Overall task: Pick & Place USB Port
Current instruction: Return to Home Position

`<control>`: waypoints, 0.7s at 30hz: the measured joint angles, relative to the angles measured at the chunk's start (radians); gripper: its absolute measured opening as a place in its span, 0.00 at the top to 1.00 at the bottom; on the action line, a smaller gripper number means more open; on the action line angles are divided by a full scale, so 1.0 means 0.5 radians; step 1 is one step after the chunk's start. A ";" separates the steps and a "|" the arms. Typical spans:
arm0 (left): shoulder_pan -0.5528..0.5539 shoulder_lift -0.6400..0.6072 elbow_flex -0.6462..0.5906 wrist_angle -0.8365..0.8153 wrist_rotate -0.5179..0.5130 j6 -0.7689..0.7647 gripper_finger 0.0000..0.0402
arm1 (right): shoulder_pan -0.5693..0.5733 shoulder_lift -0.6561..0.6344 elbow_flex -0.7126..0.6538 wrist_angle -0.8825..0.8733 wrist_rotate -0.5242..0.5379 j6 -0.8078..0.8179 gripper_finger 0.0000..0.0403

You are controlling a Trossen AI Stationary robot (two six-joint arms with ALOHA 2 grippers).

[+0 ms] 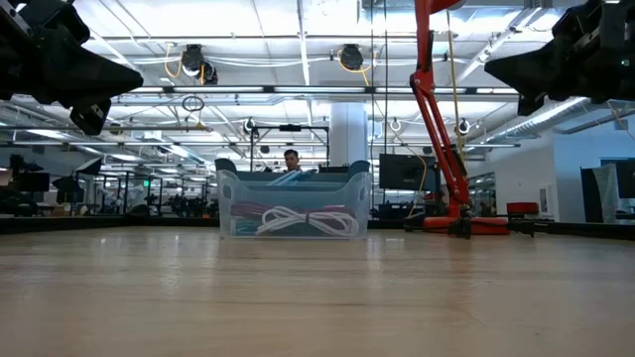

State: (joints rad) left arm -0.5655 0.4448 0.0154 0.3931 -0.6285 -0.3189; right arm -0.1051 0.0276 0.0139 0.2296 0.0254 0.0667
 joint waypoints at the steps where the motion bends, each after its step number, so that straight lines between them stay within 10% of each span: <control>1: 0.000 0.000 0.000 0.000 0.000 0.000 0.94 | 0.000 0.006 0.000 0.007 0.000 0.000 1.00; 21: 0.000 0.000 0.000 0.000 0.000 0.002 0.94 | 0.000 0.029 0.001 0.005 0.001 -0.052 1.00</control>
State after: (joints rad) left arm -0.5655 0.4446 0.0154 0.3931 -0.6285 -0.3180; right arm -0.1051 0.0422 0.0143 0.2319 0.0257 0.0406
